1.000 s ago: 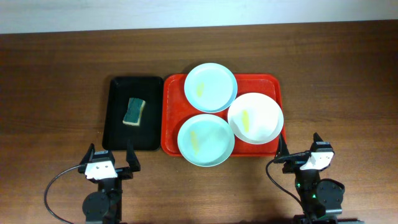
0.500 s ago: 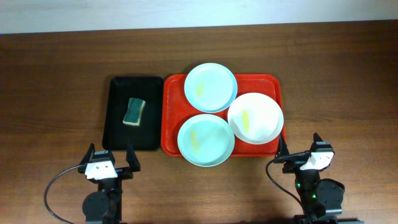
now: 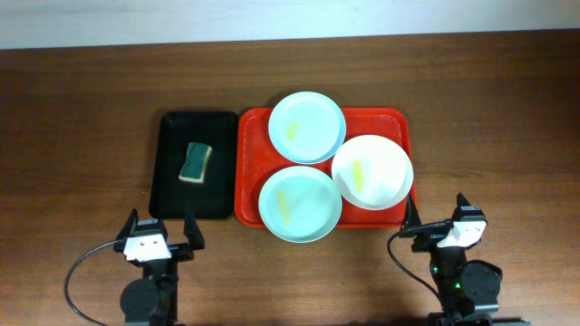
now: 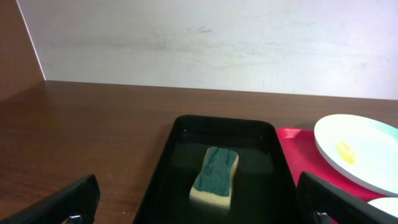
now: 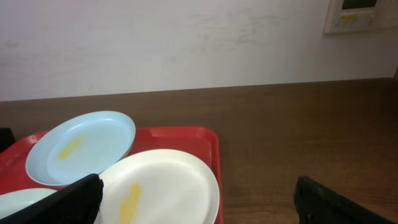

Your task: Clean dirty plates on tray and stack at the side

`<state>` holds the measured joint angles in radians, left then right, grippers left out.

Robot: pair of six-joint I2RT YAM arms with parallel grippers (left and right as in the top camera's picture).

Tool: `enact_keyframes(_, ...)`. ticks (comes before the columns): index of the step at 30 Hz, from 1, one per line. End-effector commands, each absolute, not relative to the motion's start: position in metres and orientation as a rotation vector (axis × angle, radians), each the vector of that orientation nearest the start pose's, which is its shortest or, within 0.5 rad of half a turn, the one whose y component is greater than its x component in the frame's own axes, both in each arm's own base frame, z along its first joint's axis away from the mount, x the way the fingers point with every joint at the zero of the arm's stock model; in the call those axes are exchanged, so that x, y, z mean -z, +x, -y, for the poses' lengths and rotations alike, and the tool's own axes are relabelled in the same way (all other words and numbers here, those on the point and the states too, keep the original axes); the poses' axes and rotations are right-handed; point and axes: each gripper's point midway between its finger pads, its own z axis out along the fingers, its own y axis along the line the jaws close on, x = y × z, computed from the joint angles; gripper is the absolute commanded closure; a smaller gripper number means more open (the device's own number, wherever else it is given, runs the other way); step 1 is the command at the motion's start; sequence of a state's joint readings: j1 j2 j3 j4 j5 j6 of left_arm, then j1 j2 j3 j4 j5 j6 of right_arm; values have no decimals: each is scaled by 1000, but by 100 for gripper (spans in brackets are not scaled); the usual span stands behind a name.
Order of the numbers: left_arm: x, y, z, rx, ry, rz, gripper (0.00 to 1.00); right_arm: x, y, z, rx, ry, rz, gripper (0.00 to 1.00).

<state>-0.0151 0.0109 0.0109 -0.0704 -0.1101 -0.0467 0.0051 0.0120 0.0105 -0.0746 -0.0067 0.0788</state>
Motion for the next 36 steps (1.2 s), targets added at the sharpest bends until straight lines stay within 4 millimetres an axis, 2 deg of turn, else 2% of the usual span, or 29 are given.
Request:
enact_keyframes(1,-159,245,-20,-54,-136,-1633,1,-153,246,-4,-80,52,-1659,1)
enact_keyframes(24,-160,245,-19,-54,-135,-1631,0,-153,246,-4,-80,52,-1659,1)
enact_keyframes(26,-166,246,-14,-28,-113,-1609,1,-153,246,-4,-80,52,-1659,1)
enact_keyframes(30,-187,244,15,110,22,-1556,1,-153,246,-4,-80,52,-1659,2)
enact_keyframes(33,-204,239,18,123,34,-1579,1,-153,246,-4,-80,52,-1659,1)
enact_keyframes(36,-232,233,17,98,47,-1636,1,-153,246,-4,-80,52,-1659,1)
